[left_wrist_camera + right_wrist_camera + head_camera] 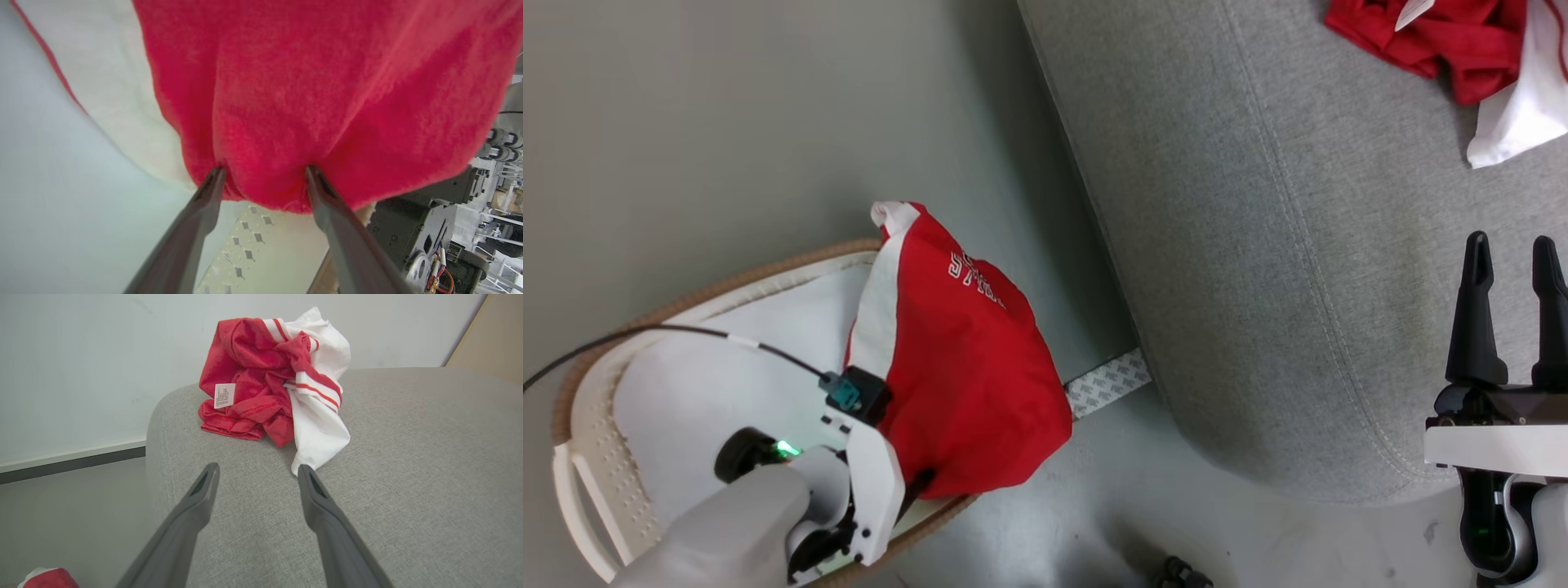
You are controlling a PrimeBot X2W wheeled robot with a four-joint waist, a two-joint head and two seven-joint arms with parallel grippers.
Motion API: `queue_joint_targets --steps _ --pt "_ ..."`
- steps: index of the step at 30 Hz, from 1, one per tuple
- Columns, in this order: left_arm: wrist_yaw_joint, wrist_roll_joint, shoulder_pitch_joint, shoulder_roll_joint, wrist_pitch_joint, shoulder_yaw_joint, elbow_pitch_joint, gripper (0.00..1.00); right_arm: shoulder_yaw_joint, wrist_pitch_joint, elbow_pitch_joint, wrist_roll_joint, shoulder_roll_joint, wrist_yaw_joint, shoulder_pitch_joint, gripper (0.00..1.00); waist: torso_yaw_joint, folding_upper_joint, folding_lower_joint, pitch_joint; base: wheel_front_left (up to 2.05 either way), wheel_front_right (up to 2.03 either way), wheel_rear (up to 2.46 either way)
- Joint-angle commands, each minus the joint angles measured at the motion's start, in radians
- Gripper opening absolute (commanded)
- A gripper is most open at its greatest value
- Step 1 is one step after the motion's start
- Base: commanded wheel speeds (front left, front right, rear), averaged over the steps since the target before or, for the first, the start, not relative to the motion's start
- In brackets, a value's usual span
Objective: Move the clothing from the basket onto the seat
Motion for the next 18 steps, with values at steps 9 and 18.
queue_joint_targets --steps 9,18 --pt "0.0 -0.035 -0.074 -0.016 0.012 -0.031 -0.011 1.0 -0.002 -0.002 -0.032 0.035 0.002 -0.003 0.019 1.0 0.005 0.0 -0.0002 0.078 0.0 0.0 0.0" --pt "0.0 -0.048 -0.099 -0.024 -0.058 -0.034 -0.019 0.0 0.017 -0.002 -0.024 0.05 0.002 -0.003 0.005 1.0 0.011 0.0 -0.0002 0.094 0.01 0.01 0.01"
